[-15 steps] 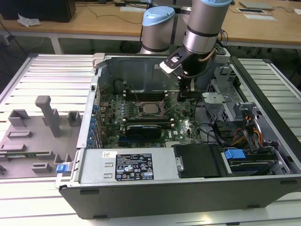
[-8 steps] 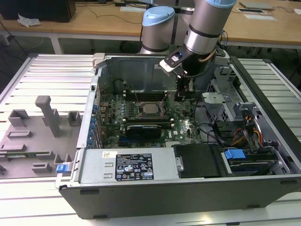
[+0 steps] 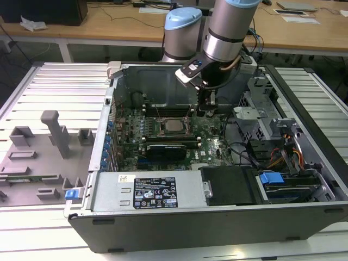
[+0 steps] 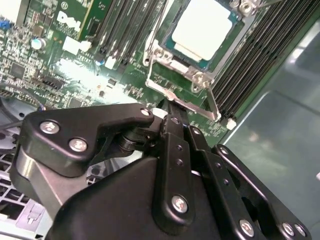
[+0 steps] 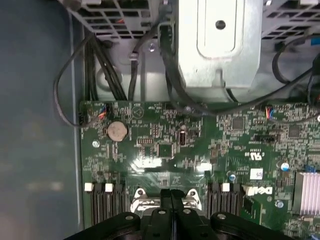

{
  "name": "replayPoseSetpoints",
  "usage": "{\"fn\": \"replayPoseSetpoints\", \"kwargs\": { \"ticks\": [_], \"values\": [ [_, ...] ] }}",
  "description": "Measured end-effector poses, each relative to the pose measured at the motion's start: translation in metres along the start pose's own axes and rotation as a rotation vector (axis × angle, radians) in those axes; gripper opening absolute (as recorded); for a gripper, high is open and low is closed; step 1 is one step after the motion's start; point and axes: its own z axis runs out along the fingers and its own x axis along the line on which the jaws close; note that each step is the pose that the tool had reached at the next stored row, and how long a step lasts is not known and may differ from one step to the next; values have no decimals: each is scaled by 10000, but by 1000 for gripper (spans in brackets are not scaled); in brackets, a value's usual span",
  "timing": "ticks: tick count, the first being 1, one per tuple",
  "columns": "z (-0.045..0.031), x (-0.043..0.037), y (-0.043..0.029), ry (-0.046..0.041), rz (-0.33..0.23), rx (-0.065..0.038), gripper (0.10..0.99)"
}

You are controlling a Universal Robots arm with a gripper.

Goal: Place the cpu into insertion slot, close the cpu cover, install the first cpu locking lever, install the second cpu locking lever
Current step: 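Close the cpu cover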

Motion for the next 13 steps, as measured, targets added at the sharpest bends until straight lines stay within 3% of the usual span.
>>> {"fn": "replayPoseSetpoints", "kwargs": {
  "ticks": [11, 12, 13],
  "values": [
    [22, 36, -241, -1, -2, -162, 106],
    [27, 36, -282, -2, -4, -277, 106],
    [36, 37, -337, -1, -10, -509, 106]
  ]
}}
